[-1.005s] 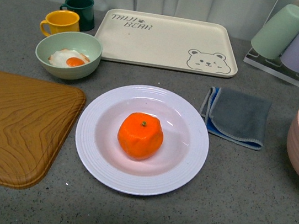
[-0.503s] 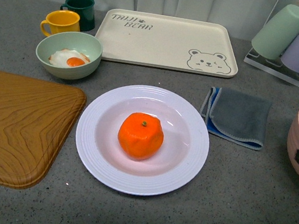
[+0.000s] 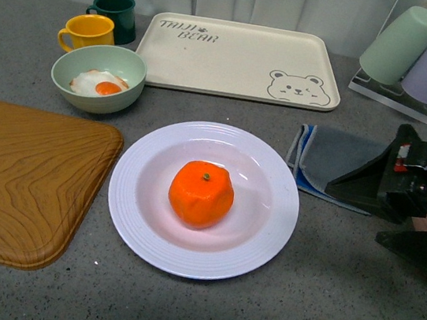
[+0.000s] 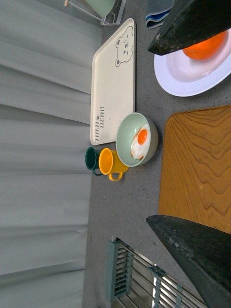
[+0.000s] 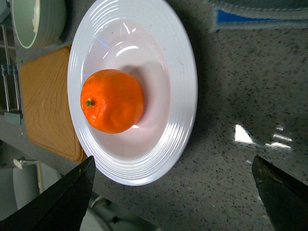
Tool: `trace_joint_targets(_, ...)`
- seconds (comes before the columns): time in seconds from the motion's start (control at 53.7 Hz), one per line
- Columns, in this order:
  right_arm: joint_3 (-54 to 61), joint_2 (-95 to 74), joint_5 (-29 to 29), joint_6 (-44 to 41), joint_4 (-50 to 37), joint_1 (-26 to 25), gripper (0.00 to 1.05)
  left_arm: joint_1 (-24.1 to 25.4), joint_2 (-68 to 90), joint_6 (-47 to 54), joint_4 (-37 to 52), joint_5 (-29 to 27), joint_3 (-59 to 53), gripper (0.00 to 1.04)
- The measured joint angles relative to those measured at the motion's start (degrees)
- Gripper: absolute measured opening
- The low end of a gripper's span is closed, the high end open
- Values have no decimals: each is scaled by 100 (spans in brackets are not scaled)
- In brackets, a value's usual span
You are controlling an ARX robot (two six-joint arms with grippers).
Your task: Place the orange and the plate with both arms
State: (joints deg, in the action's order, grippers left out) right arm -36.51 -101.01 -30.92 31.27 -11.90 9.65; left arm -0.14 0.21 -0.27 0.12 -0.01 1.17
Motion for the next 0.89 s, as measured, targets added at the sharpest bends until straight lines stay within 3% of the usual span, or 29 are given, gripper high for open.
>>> trace_joint_targets(0.223,-529,-741,-98,127,212,136,95,0,0,0,0,0,0,98)
trace_joint_targets(0.652,-1169,-1751,-627,1344,-479,181,95,0,0,0,0,0,0,98)
trace_joint_targets(0.894,-1423,-2052,-632,1679,-487,262,95,0,0,0,0,0,0,98)
